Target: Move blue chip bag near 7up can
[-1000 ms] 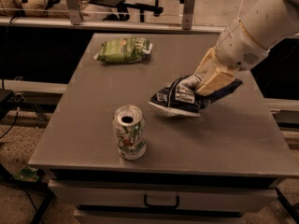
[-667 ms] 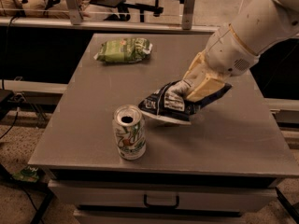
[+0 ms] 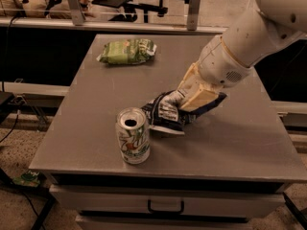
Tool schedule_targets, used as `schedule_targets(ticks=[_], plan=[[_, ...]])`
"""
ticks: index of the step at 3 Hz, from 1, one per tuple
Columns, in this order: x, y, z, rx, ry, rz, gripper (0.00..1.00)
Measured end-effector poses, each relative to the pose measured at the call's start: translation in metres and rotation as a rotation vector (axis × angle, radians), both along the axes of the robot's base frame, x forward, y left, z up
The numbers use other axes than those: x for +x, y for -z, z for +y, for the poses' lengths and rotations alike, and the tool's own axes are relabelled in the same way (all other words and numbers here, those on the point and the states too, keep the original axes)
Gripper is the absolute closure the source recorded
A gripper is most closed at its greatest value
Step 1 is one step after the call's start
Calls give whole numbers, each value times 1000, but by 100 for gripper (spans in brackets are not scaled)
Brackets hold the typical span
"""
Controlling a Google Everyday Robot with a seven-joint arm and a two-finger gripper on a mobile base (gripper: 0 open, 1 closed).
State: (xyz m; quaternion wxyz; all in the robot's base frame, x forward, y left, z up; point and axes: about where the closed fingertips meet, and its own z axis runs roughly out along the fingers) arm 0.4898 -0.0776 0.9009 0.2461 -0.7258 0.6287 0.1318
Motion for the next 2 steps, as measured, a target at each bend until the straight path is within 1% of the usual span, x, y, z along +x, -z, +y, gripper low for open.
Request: schedule_targets(ticks=[1,2], plan=[[-1,-1,2,-1,-3,-2,16],[-2,-1,3,-2,-5,-3,0]])
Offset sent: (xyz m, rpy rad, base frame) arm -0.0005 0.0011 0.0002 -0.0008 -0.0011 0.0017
